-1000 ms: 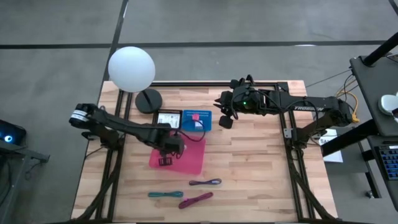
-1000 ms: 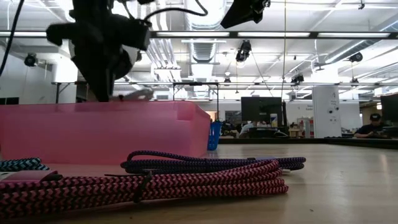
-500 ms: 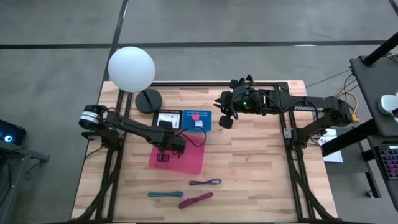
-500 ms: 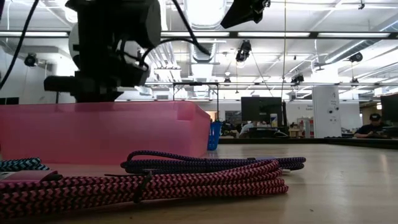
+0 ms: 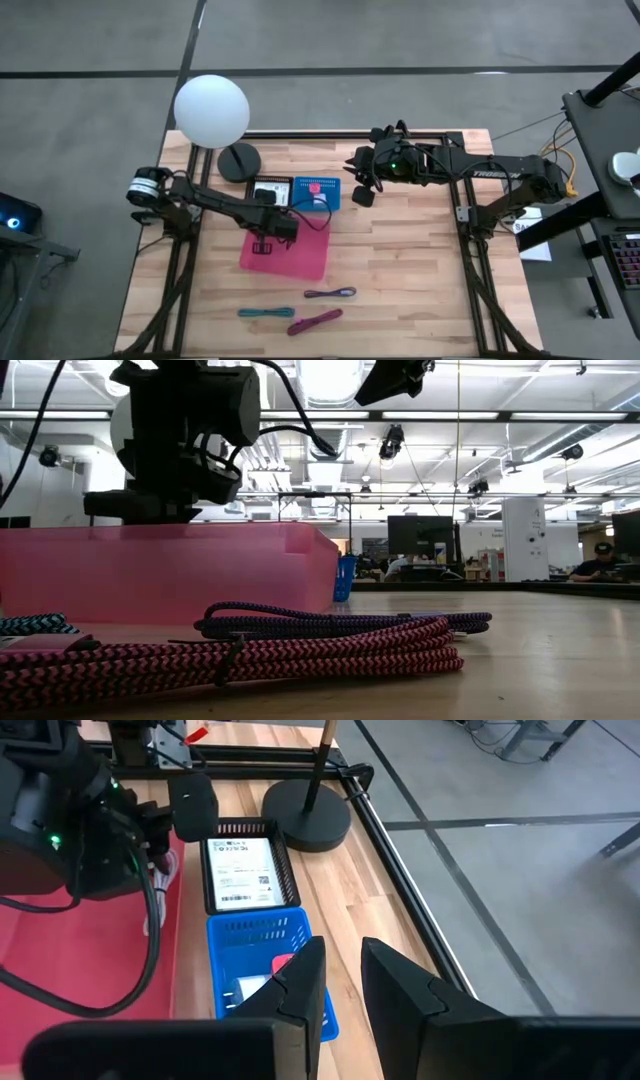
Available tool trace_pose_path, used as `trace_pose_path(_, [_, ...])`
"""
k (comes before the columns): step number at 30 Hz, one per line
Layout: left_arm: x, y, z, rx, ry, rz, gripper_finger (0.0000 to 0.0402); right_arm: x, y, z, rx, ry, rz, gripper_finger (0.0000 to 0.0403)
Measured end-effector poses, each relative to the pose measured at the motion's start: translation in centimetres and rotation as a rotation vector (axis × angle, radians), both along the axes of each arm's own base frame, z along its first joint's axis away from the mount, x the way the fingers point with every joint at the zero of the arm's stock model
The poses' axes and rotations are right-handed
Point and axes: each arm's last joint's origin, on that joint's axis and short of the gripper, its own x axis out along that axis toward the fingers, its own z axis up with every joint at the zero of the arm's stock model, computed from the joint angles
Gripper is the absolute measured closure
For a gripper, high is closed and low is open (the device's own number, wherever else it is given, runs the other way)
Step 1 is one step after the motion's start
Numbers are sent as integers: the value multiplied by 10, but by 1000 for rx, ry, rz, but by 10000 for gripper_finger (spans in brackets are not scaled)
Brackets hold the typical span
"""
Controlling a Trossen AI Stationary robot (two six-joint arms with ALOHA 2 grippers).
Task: Pick and place items into bin
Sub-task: Put the white charger cable into the pink bin, then put the black blue charger cable into the pink bin
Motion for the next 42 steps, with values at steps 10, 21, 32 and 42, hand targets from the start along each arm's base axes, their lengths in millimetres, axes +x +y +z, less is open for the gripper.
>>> trace_pose_path(10, [0,3,0,0,4,10,307,0,0,0,0,0,0,346])
trace_pose_path(21, [-9,1,50,-82,-42,34,281,0,0,0,-1,0,0,346])
trace_pose_path(32, [-30,-13,140,-582,-510,132,281,-1,0,-2,-1,28,1,346])
trace_pose_path(42, [-46,-58,158,-787,-548,86,281,-2,0,-2,-1,32,1,346])
